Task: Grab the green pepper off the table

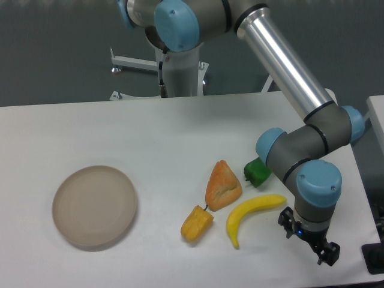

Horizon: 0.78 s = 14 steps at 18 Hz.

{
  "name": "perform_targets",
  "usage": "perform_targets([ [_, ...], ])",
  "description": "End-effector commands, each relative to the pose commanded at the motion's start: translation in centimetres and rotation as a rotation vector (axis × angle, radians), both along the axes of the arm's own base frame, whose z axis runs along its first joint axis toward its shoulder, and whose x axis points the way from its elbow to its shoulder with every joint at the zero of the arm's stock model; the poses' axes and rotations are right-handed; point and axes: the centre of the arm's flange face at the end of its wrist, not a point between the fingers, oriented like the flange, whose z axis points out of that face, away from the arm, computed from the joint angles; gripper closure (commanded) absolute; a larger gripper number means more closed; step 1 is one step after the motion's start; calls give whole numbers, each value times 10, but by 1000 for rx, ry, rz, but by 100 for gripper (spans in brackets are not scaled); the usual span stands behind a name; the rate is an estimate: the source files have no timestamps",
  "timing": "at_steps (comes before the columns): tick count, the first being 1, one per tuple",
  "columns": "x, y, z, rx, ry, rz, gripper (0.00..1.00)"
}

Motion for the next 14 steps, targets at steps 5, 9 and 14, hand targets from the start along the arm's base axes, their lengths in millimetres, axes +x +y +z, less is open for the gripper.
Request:
perform_targets([
  [5,5,1,2,9,-14,-2,0],
  [9,13,-6,15,1,-23,-3,0],
  [14,29,-23,37,-8,-33,-1,0],
])
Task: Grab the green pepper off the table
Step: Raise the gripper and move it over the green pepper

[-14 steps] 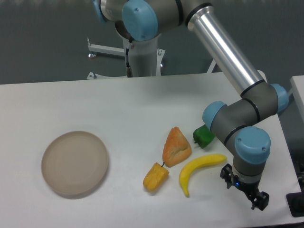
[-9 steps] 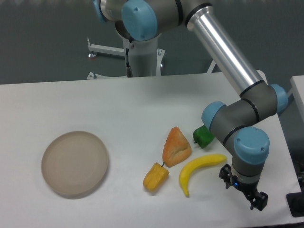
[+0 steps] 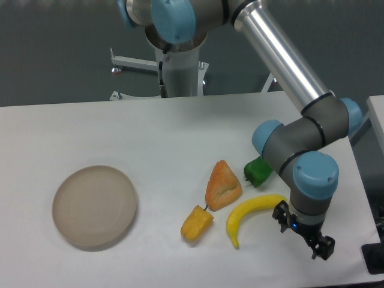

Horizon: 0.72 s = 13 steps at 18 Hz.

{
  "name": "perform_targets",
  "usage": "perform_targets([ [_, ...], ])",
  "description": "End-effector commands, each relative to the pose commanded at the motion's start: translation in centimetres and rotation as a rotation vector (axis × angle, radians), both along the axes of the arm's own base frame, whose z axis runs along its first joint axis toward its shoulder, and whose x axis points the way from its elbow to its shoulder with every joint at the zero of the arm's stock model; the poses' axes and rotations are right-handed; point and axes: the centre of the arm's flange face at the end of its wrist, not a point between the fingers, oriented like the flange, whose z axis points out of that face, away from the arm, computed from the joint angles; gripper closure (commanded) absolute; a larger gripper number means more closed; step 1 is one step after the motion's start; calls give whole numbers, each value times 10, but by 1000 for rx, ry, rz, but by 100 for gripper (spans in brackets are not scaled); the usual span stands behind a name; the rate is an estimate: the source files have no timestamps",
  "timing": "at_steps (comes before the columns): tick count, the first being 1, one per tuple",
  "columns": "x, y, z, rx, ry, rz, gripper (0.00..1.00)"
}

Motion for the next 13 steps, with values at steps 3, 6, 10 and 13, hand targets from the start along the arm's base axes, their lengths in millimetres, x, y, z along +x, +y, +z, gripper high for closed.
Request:
perform_targets([
  [3,15,-14,19,-25,-24,-2,0],
  [6,33,-30,27,-61,-56,-12,0],
  [10,37,-67,26,-98,-88,-16,0],
  [13,33,-103,15,-138,-118,-67,0],
])
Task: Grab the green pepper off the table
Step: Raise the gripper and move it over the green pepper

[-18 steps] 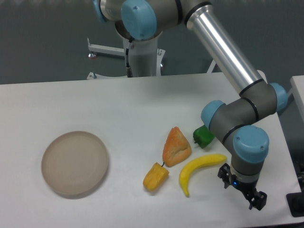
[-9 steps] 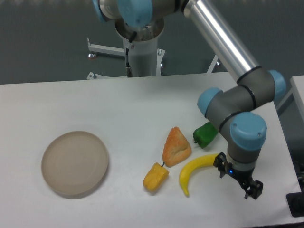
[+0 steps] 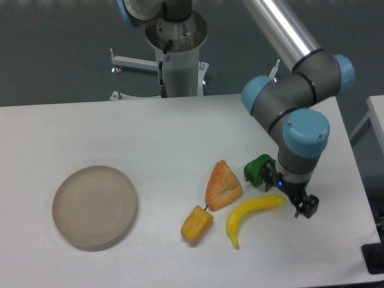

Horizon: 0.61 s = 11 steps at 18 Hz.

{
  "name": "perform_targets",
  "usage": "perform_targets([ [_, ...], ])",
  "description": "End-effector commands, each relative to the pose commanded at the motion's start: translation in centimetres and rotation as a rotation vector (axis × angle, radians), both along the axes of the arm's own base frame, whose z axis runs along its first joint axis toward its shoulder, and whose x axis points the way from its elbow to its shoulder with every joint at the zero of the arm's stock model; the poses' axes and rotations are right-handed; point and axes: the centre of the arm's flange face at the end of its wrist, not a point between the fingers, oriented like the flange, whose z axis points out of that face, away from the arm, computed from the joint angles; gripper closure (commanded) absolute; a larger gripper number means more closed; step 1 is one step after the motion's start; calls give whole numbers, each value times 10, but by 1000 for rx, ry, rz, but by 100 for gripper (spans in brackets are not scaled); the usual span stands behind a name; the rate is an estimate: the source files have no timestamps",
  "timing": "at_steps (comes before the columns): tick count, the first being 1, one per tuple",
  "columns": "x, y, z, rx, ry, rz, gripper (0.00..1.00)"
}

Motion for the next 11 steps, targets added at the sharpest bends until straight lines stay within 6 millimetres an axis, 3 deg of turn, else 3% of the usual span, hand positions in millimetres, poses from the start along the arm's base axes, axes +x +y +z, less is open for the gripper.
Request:
perform_targets([
  [3,7,-19,-13,-39,-35,11,0],
  [6,-6,-36,-20,-47,-53,38,0],
  [11,-6,-43,-31,-47,-86,51,0],
])
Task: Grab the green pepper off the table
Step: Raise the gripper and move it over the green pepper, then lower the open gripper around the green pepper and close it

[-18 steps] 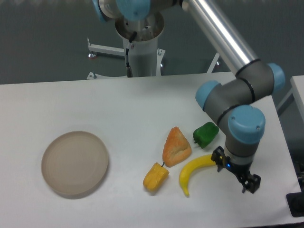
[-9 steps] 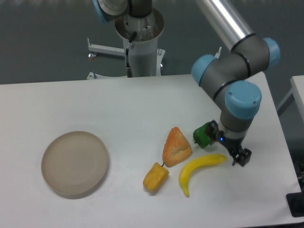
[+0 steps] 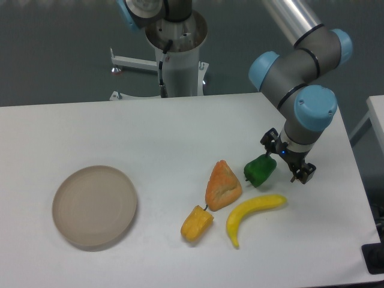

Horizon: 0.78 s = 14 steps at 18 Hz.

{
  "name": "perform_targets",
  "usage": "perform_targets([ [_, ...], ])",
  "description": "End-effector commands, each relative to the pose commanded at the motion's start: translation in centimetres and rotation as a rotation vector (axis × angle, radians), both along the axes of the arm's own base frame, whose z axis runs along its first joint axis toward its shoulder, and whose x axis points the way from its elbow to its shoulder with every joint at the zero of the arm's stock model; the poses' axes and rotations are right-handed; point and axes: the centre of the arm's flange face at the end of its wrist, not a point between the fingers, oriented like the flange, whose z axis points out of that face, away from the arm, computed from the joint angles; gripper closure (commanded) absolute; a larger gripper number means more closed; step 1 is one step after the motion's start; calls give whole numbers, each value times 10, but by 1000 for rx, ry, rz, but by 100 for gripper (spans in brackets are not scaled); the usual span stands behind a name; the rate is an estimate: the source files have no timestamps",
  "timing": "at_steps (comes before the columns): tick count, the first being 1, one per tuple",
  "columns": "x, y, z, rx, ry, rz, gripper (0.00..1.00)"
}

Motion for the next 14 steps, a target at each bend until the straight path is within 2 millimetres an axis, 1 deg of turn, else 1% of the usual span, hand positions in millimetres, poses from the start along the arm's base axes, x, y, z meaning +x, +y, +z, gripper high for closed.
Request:
perform_targets([
  [2,4,-4,-8,-7,-18,2,0],
  [4,1,-9,-12,-2,-34,14,0],
  [8,3,-15,-18,26,-81,39,0],
  [14,9,-15,-31,47,-127,51,0],
])
